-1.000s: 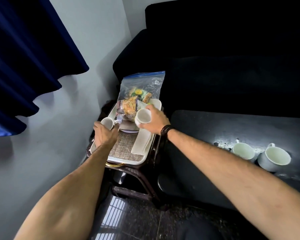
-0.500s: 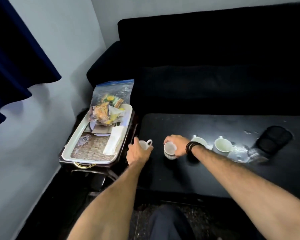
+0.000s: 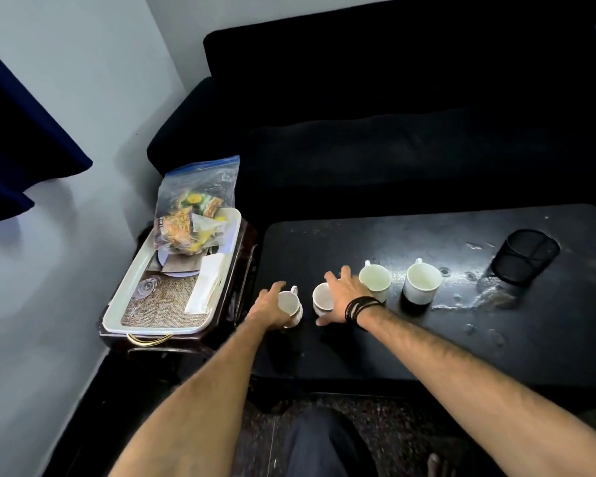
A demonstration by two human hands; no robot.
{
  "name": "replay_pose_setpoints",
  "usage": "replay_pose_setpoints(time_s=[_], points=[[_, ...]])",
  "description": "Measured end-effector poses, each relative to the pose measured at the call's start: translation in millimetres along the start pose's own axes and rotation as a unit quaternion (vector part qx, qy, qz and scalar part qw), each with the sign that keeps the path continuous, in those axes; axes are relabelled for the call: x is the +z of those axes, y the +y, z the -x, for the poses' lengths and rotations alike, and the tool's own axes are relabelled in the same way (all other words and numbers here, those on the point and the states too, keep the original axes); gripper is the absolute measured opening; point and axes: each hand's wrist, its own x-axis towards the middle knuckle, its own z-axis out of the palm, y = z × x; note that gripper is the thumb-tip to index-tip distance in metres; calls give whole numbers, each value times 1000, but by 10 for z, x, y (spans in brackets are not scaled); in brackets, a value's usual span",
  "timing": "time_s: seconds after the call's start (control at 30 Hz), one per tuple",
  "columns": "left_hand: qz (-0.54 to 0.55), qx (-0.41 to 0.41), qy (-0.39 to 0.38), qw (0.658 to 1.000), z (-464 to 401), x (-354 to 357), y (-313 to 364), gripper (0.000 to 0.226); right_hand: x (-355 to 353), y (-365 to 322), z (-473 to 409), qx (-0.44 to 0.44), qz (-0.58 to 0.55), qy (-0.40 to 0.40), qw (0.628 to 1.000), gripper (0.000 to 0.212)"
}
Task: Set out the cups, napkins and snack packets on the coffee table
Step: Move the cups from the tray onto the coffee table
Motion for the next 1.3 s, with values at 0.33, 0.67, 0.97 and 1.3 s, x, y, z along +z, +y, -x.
replay_pose_setpoints(time_s=[0.33,0.67,0.97,1.3], points=[[33,7,133,991,91,-70,278,68,-230,55,-20,10,-138,138,981,55],[51,92,208,972,-360,-127,1704,61,-1363,1428,-269,89,-158,181,967,61],[-10,87,189,978,-778,481,2169,53,-896,1917,-548,110,-214,166,956,69],[-10,90,152,984,-872,722,2146,52,-603,1957,-627,146,-278,148,938,88]])
